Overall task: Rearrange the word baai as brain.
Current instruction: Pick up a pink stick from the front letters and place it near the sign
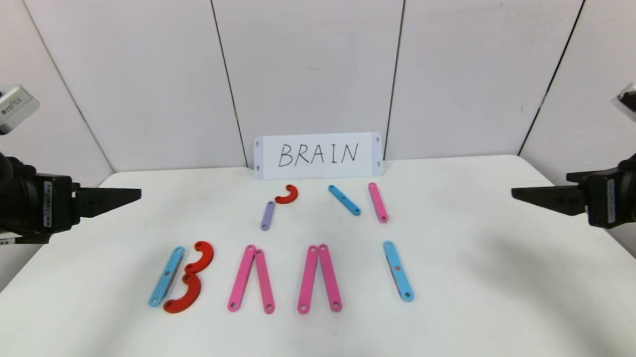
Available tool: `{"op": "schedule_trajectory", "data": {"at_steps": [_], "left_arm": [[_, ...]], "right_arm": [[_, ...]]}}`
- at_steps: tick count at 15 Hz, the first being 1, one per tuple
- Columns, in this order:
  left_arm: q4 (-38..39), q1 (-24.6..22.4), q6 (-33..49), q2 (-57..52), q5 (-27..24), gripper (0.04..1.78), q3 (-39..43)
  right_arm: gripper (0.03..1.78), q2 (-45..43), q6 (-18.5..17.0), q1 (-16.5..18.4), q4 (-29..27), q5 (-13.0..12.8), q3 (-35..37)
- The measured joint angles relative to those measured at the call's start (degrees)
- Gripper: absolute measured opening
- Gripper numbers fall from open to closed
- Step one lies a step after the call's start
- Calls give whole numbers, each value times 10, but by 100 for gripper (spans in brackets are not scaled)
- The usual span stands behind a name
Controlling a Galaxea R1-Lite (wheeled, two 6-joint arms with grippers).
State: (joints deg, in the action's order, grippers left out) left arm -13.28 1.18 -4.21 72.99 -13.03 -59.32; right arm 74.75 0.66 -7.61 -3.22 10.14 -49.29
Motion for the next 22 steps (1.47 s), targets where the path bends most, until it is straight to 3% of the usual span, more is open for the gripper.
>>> {"op": "schedule_trajectory", "data": {"at_steps": [2,6,12,22], "left_arm": [[-3,15,0,23,-1,174,-3],[-9,57,-9,64,0,174,-4],[-41,88,-24,102,9,174,-4],[-42,177,-19,210,109,174,9]], "right_arm": [[173,29,1,-1,1,18,3],[173,69,16,-2,5,22,-9],[173,101,22,-3,16,49,-7],[173,120,22,-3,16,50,-5]]}}
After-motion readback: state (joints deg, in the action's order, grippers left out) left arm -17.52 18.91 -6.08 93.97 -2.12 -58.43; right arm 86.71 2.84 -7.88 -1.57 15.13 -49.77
